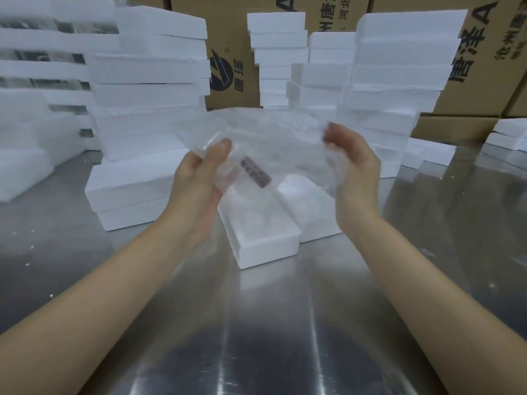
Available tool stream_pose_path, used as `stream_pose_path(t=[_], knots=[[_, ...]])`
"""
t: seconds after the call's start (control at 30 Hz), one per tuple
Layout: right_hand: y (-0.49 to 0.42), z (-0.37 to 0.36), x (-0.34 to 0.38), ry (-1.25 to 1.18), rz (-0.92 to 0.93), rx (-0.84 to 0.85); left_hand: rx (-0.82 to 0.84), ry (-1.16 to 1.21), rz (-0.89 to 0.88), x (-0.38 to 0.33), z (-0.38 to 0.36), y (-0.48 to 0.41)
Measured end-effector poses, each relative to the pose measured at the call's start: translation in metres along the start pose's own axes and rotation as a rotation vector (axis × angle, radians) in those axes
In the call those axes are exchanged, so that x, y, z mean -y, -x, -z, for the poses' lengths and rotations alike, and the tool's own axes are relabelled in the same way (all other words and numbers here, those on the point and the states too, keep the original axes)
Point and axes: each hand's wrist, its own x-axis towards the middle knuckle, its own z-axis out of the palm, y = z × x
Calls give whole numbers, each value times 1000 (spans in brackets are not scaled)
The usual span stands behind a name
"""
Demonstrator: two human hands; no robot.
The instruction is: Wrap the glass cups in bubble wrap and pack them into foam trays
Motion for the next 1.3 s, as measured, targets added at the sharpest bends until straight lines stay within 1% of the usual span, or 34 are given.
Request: stream_pose_path(t=[0.03,0.07,0.1,0.17,0.2,0.23,0.27,0.33,0.37,0.47,0.53,0.6,0.63,0.67,0.7,0.77,0.87,1.0,1.07,1.13,1.2,1.27,1.3], knots=[[-2,6,-1,77,5,-125,-18,70,13,0,0,-1],[-3,10,-1,167,-45,-141,-26,113,26,0,0,-1],[-3,12,-3,187,-143,-37,-26,132,37,0,0,0],[0,8,-6,93,-355,270,-12,117,53,3,-2,2],[3,5,-8,73,-398,386,6,88,61,4,-3,3],[5,2,-8,66,-397,460,28,49,72,6,-4,4],[6,-1,-8,63,-362,459,55,10,85,7,-4,4],[3,-1,-9,9,-271,337,118,-51,106,10,-5,6],[2,1,-8,-27,-231,306,157,-72,112,10,-6,8],[4,2,-8,-66,-186,315,271,-146,107,13,-9,9],[10,-3,-7,31,-168,343,266,-262,70,13,-7,8],[15,-8,-8,213,-123,357,207,-411,17,12,-4,7],[17,-9,-9,291,-131,354,187,-454,-3,11,-4,7],[19,-9,-9,335,-148,362,183,-475,-21,11,-4,8],[20,-10,-8,328,-149,388,194,-484,-36,11,-4,8],[20,-11,-6,303,-134,438,228,-492,-51,10,-6,11],[14,-9,-3,244,-120,342,287,-472,-31,11,-10,15],[10,-7,0,208,-85,357,399,-406,34,7,-10,16],[12,-6,0,224,-42,329,427,-377,64,7,-8,15],[17,-7,0,234,19,286,412,-292,88,9,-8,14],[20,-9,0,250,61,291,358,-187,85,11,-9,14],[20,-10,0,186,38,354,282,-138,53,11,-10,14],[18,-10,1,133,15,411,238,-129,36,11,-10,14]])
